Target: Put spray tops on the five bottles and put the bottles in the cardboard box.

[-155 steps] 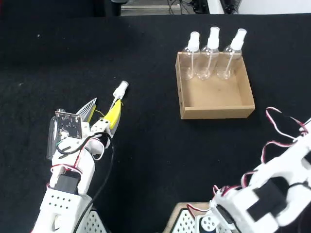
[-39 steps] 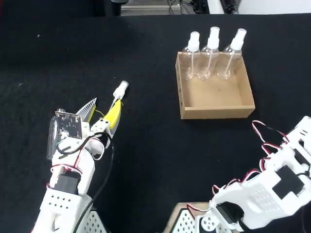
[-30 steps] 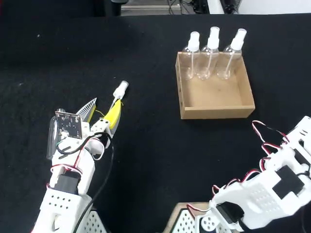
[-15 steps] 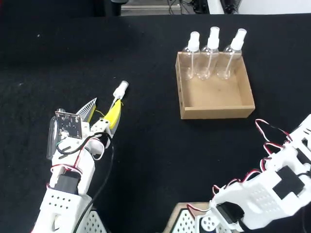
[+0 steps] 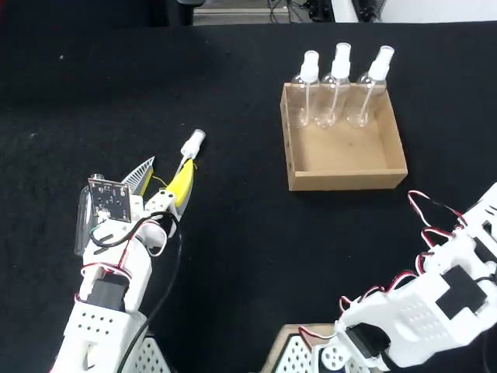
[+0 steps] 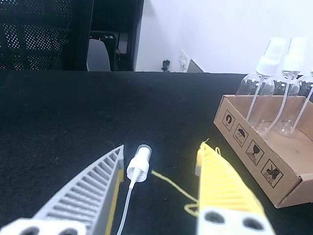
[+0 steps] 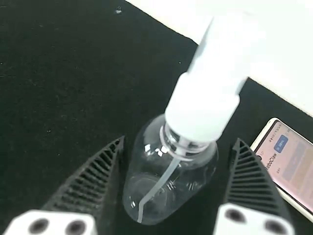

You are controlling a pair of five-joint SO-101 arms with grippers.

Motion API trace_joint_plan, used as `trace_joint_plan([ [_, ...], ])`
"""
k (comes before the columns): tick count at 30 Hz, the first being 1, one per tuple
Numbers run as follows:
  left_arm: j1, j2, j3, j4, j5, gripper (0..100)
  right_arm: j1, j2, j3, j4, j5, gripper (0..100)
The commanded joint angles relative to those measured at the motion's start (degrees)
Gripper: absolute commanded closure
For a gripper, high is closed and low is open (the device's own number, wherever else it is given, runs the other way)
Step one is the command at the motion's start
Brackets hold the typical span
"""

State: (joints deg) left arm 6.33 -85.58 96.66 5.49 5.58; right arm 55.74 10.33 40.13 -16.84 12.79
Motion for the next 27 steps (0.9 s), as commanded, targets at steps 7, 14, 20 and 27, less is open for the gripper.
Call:
trace_joint_plan([
  [7, 0.0, -0.1, 1.2, 0.3, -0.4, 77, -0.6, -4.4, -4.4, -1.8, -0.4, 71.3],
  [14, 0.0, -0.1, 1.2, 0.3, -0.4, 77, -0.4, -1.1, -7.1, -1.6, -0.4, 71.3],
  [20, 0.0, -0.1, 1.2, 0.3, -0.4, 77, -0.4, 0.7, -6.9, -1.8, -0.4, 71.3],
  [27, 0.0, -0.1, 1.2, 0.2, -0.4, 77, -0.6, 0.7, -6.8, -1.4, -0.4, 71.3],
])
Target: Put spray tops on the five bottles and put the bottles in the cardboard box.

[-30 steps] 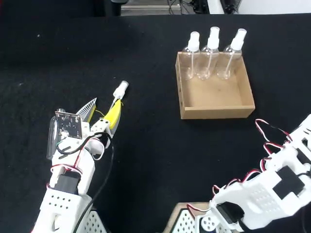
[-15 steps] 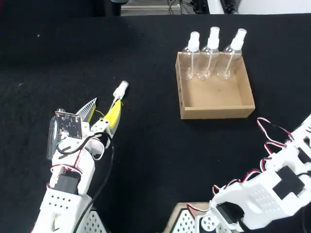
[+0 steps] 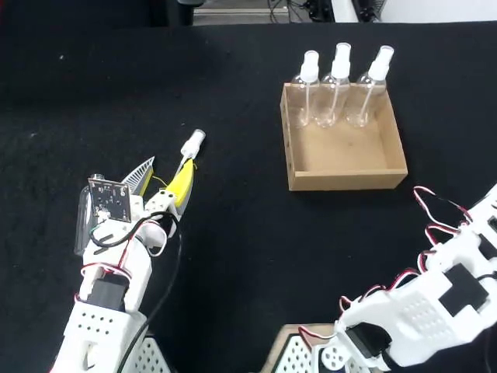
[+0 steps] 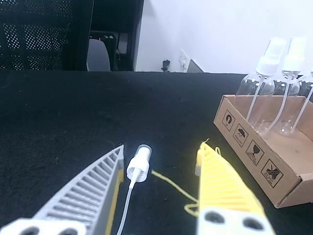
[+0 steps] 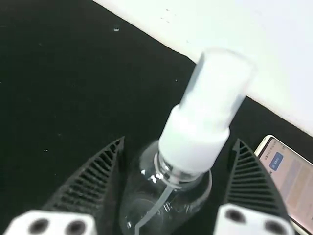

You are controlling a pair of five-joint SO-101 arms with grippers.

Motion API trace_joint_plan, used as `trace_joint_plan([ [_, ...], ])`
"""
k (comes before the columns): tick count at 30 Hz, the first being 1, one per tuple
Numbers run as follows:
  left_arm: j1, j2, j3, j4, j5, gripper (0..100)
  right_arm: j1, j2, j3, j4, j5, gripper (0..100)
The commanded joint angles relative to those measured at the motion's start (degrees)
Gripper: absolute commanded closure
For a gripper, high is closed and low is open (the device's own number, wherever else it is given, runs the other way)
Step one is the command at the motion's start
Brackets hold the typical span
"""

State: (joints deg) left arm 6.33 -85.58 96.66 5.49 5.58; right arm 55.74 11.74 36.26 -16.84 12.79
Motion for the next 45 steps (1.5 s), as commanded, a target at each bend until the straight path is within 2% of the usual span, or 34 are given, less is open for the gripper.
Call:
trace_joint_plan([
  [1, 0.0, -0.1, 1.2, 0.2, -0.4, 77, -0.6, -0.5, -2.9, -1.4, -0.4, 71.3],
  [5, 0.0, -0.1, 1.2, 0.2, -0.4, 77, -0.6, -0.3, -2.9, -1.3, -0.4, 75.2],
  [10, 0.0, -0.1, 1.2, 0.2, -0.4, 77, -0.4, -0.3, -2.9, -1.4, -0.8, 98.5],
  [17, 0.0, -0.1, 1.2, 0.2, -0.4, 77, -0.5, -1.8, -0.9, -1.2, -0.9, 98.8],
  [23, 0.0, -0.1, 1.2, 0.0, -0.4, 77, -3.4, -15.3, 7.2, 4.7, -0.9, 98.8],
  [27, 0.0, -0.3, 1.2, 0.2, -0.4, 77, -5.7, -21.3, 11.8, 4.9, -0.9, 98.8],
  [35, -0.1, -0.2, 1.2, 0.3, -0.4, 77, -5.7, -19.2, 11.9, 4.3, -0.8, 98.8],
  [42, -0.1, -0.2, 1.2, 0.3, -0.4, 77, -2.7, -11.5, 11.4, -3.9, -0.4, 98.5],
  [45, -0.1, -0.2, 1.2, 0.2, -0.4, 77, -2.8, -10.2, 11.4, -3.8, -0.4, 93.7],
])
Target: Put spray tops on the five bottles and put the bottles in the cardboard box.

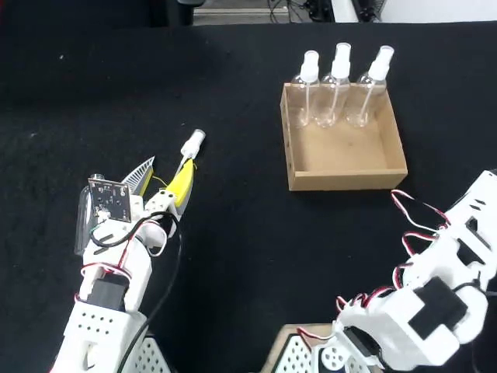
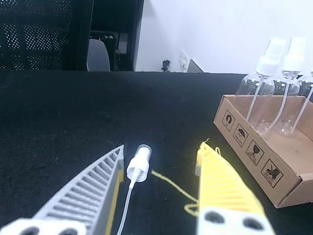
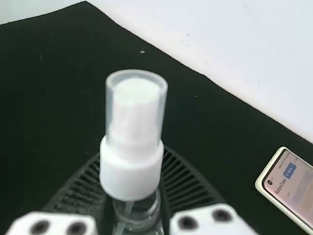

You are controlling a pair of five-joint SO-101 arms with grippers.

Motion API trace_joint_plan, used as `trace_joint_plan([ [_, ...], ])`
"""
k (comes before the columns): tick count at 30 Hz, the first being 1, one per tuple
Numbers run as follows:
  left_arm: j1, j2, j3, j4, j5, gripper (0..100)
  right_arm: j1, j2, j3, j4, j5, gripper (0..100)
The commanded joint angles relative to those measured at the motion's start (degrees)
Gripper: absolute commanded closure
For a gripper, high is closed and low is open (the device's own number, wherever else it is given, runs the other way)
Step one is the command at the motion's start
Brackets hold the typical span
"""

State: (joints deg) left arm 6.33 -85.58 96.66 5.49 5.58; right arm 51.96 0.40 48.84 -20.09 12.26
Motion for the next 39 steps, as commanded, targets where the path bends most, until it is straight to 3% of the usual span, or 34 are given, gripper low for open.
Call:
trace_joint_plan([
  [1, -0.1, -0.2, 1.2, 0.2, -0.4, 77, 0.9, 1.1, -0.8, -0.5, 0.2, 90.0],
  [5, -0.1, -0.2, 1.2, 0.2, -0.4, 77, 0.6, 0.4, -0.8, 1.1, -0.1, 76.3],
  [8, -0.1, -0.2, 1.2, 0.2, -0.4, 77, 0.6, -0.8, -1.1, 4.8, -0.2, 71.7],
  [28, -0.1, -0.2, 1.2, 0.2, -0.4, 77, -1.1, 2.0, -0.4, 6.9, -0.4, 71.6],
  [34, -0.1, -0.2, 1.2, 0.2, -0.4, 77, -1.1, 1.5, -0.6, 6.9, -7.6, 71.6],
  [39, -0.1, -0.2, 1.2, 0.1, -0.4, 77, -1.8, 1.5, -0.4, 6.9, -8.7, 71.6],
])
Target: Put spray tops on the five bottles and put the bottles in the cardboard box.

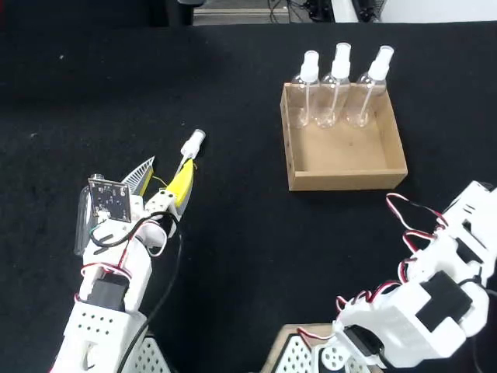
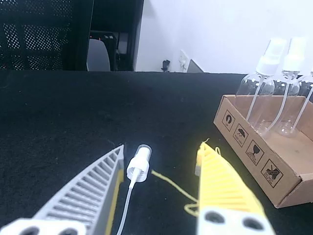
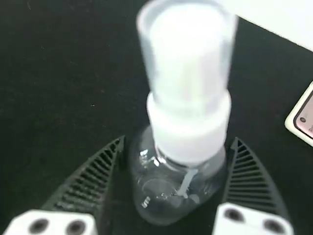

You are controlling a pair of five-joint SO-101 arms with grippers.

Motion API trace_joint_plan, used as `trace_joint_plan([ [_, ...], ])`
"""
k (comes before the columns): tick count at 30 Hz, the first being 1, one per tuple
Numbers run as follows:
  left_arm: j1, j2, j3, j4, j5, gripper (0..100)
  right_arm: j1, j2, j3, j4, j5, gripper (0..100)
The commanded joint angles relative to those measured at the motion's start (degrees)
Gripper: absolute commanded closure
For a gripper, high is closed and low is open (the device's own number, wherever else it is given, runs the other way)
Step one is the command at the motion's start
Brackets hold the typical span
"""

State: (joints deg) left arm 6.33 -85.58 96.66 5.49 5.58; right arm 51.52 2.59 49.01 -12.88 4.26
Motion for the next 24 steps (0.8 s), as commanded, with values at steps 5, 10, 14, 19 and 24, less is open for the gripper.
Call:
trace_joint_plan([
  [5, -0.1, -0.2, 1.2, 0.0, -0.4, 77, -1.1, -0.7, -0.8, -1.1, -0.4, 73.3],
  [10, -0.1, -0.2, 1.2, 0.0, -0.4, 77, 0.0, -0.4, 1.2, -10.9, -0.4, 96.9],
  [14, -0.1, -0.2, 1.2, 0.0, -0.4, 77, 0.6, -0.6, 3.6, -17.2, -0.3, 97.9],
  [19, -0.1, -0.2, 1.2, 0.1, -0.4, 77, 0.3, -2.5, 5.7, -17.5, -0.4, 98.8],
  [24, -0.1, -0.2, 1.2, 0.1, -0.4, 77, -1.9, -14.5, 10.6, -10.8, -0.7, 98.7],
])
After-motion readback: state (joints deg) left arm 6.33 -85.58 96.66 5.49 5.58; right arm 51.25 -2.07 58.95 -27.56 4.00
